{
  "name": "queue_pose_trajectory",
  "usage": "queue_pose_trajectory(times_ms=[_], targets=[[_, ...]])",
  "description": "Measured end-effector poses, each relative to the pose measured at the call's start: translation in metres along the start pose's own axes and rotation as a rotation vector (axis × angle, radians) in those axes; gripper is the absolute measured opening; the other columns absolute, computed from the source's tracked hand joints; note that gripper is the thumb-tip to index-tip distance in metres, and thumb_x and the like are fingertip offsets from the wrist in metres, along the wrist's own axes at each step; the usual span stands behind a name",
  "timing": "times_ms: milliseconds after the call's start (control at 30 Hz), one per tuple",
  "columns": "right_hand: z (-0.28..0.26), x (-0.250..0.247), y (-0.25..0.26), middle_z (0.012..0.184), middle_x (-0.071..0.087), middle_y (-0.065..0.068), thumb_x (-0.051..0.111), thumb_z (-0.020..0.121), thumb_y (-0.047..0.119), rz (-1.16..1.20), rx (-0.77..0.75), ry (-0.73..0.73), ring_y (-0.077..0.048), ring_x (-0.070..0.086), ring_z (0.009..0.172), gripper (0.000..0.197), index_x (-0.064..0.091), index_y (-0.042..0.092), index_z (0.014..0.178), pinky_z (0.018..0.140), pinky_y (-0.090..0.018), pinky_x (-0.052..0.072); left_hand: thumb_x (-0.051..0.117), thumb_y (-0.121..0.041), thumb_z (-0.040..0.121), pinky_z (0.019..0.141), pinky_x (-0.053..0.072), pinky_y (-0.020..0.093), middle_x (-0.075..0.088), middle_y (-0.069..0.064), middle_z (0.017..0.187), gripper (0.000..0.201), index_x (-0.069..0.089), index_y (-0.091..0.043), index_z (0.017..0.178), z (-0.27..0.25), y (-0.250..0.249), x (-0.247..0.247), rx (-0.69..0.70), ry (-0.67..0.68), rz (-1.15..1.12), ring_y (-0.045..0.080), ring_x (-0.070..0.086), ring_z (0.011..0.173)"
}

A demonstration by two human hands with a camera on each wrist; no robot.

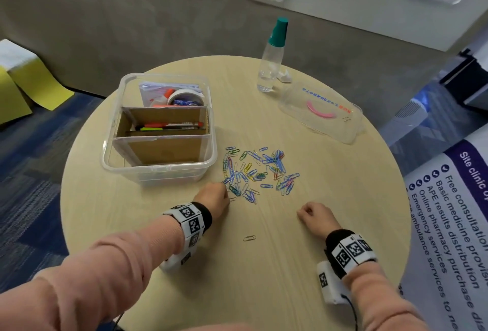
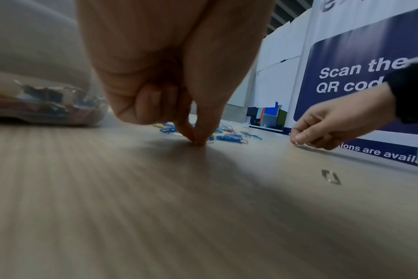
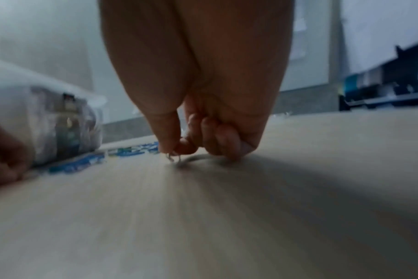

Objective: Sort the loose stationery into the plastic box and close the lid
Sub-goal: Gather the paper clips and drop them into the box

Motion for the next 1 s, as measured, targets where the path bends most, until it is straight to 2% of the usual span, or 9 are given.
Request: queue_pose_trajectory(times_ms=[100, 200, 267, 333, 433, 567, 733, 900, 1000], targets=[[-0.006, 0.011, 0.011, 0.063, 0.046, -0.001, 0.048, 0.094, 0.014, 0.371, 0.007, 0.088, -0.015, 0.045, 0.056, 0.023, 0.049, 0.013, 0.071, 0.053, -0.023, 0.037, 0.049, -0.019, 0.092, 0.072, 0.043, 0.028, 0.061, 0.012, 0.106, 0.018, 0.058, -0.007, 0.103, 0.000, -0.007, 0.006, 0.027, 0.110, 0.103, 0.026, 0.059, 0.094], [-0.014, 0.030, 0.021, 0.052, 0.029, 0.003, 0.037, 0.086, 0.008, 1.215, 0.146, 0.237, -0.008, 0.029, 0.038, 0.027, 0.038, 0.015, 0.060, 0.036, -0.019, 0.024, 0.040, -0.022, 0.095, 0.075, 0.041, 0.030, 0.059, 0.016, 0.106, 0.022, 0.054, -0.006, 0.101, -0.002, -0.012, 0.006, 0.066, 0.149, 0.067, 0.030, 0.057, 0.097], [-0.020, 0.037, 0.037, 0.049, 0.031, 0.003, 0.036, 0.073, 0.012, 1.538, 0.164, 0.327, -0.010, 0.030, 0.037, 0.017, 0.039, 0.015, 0.056, 0.035, -0.020, 0.026, 0.031, -0.020, 0.097, 0.077, 0.042, 0.032, 0.057, 0.022, 0.096, 0.025, 0.051, -0.009, 0.088, -0.003, -0.015, 0.004, 0.074, 0.167, -0.183, 0.034, 0.054, 0.092], [-0.023, 0.041, 0.046, 0.049, 0.037, 0.001, 0.037, 0.068, 0.013, 1.647, 0.156, 0.351, -0.011, 0.034, 0.038, 0.009, 0.042, 0.013, 0.061, 0.036, -0.020, 0.028, 0.025, -0.018, 0.096, 0.063, 0.043, 0.034, 0.049, 0.024, 0.071, 0.032, 0.049, -0.010, 0.077, -0.007, -0.017, 0.009, 0.031, 0.298, -0.626, 0.035, 0.047, 0.067], [-0.025, 0.052, 0.051, 0.051, 0.044, 0.001, 0.034, 0.082, 0.005, 1.436, 0.184, 0.337, -0.009, 0.036, 0.037, 0.017, 0.048, 0.010, 0.073, 0.036, -0.018, 0.026, 0.019, -0.015, 0.086, 0.043, 0.022, 0.020, 0.034, -0.003, 0.047, 0.028, 0.033, -0.018, 0.062, -0.011, -0.022, 0.013, -0.025, 0.470, -1.116, 0.012, 0.026, 0.043], [-0.026, 0.058, 0.074, 0.051, 0.048, 0.009, 0.047, 0.093, 0.005, 0.764, -0.069, 0.290, -0.003, 0.043, 0.043, 0.018, 0.062, 0.008, 0.084, 0.041, -0.013, 0.034, 0.026, -0.022, 0.089, 0.041, 0.023, 0.019, 0.037, -0.004, 0.050, 0.033, 0.036, -0.018, 0.057, -0.007, -0.019, 0.008, -0.066, 0.424, -1.261, 0.010, 0.028, 0.044], [-0.047, 0.075, 0.106, 0.084, 0.062, -0.003, 0.072, 0.075, 0.023, -0.040, -0.447, 0.254, -0.012, 0.055, 0.077, 0.018, 0.070, 0.012, 0.090, 0.072, -0.020, 0.044, 0.041, -0.023, 0.097, 0.056, 0.032, 0.024, 0.048, -0.001, 0.065, 0.037, 0.052, -0.018, 0.063, 0.007, -0.016, -0.007, 0.024, 0.141, -0.779, 0.012, 0.042, 0.061], [-0.050, 0.082, 0.110, 0.104, 0.061, -0.013, 0.062, 0.085, 0.023, -0.266, -0.493, 0.281, -0.027, 0.057, 0.097, 0.020, 0.067, 0.007, 0.096, 0.084, -0.030, 0.044, 0.031, -0.037, 0.100, 0.078, 0.037, 0.030, 0.053, 0.009, 0.087, 0.040, 0.052, -0.013, 0.077, 0.012, -0.036, -0.008, 0.096, 0.090, -0.469, 0.020, 0.048, 0.084], [-0.050, 0.080, 0.105, 0.100, 0.061, -0.015, 0.050, 0.092, 0.018, -0.178, -0.451, 0.297, -0.023, 0.054, 0.088, 0.013, 0.058, 0.008, 0.091, 0.076, -0.027, 0.039, 0.023, -0.033, 0.102, 0.078, 0.038, 0.032, 0.051, 0.011, 0.086, 0.042, 0.046, -0.011, 0.075, 0.016, -0.048, -0.012, 0.125, 0.059, -0.352, 0.021, 0.047, 0.082]])
Point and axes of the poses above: each hand's wrist, its own z-axis towards the middle knuckle, its own x-axis out of the palm, y = z × x, the point moved 9 cm from there along z, towards the middle knuckle
